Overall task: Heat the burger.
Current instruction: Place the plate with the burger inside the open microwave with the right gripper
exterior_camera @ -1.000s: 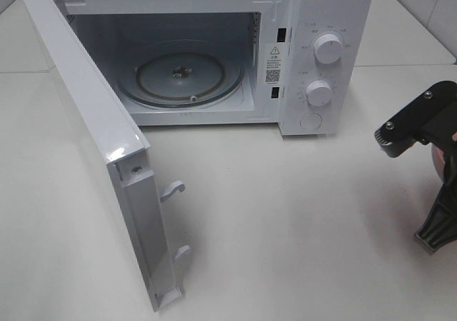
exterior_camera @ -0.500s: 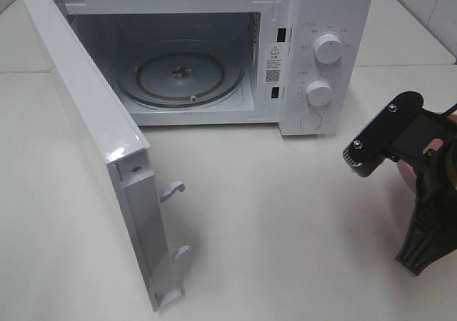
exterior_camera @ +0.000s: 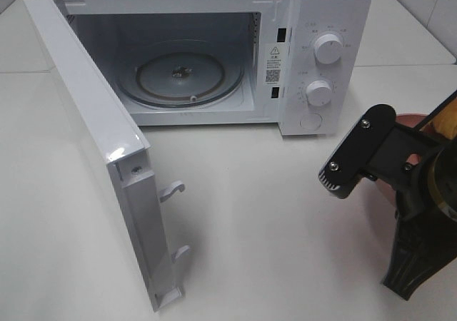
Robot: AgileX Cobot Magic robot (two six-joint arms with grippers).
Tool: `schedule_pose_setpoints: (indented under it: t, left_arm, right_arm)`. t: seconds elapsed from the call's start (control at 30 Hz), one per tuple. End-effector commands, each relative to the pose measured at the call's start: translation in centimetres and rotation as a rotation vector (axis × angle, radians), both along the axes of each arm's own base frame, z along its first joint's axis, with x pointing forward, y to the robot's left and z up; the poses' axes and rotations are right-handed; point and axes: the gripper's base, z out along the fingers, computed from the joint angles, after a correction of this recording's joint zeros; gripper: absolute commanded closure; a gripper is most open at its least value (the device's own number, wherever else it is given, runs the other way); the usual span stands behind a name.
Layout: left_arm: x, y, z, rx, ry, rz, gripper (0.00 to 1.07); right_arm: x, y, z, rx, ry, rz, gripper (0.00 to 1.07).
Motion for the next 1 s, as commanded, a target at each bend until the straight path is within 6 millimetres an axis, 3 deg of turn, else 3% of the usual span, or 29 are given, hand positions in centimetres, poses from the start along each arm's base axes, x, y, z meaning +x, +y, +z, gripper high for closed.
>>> schedule_pose_setpoints:
  t: [0.03, 0.37, 1.0]
  left_arm:
    - [-0.2, 0.0, 0.1, 0.001, -0.020, -0.001, 0.09]
    - [-0.2, 0.0, 0.1, 0.001, -0.020, -0.001, 0.09]
    - [-0.2, 0.0, 0.1, 0.001, -0.020, -0.001, 0.09]
  right_arm:
    - [0.0, 0.0, 0.4, -0.050, -0.033, 0.067, 1.07]
    - [-0.8, 1.1, 0.5, -0.066, -0.040, 0.170, 1.07]
    - [-1.4, 3.2, 0.4, -0.146, -0.011, 0.604, 1.06]
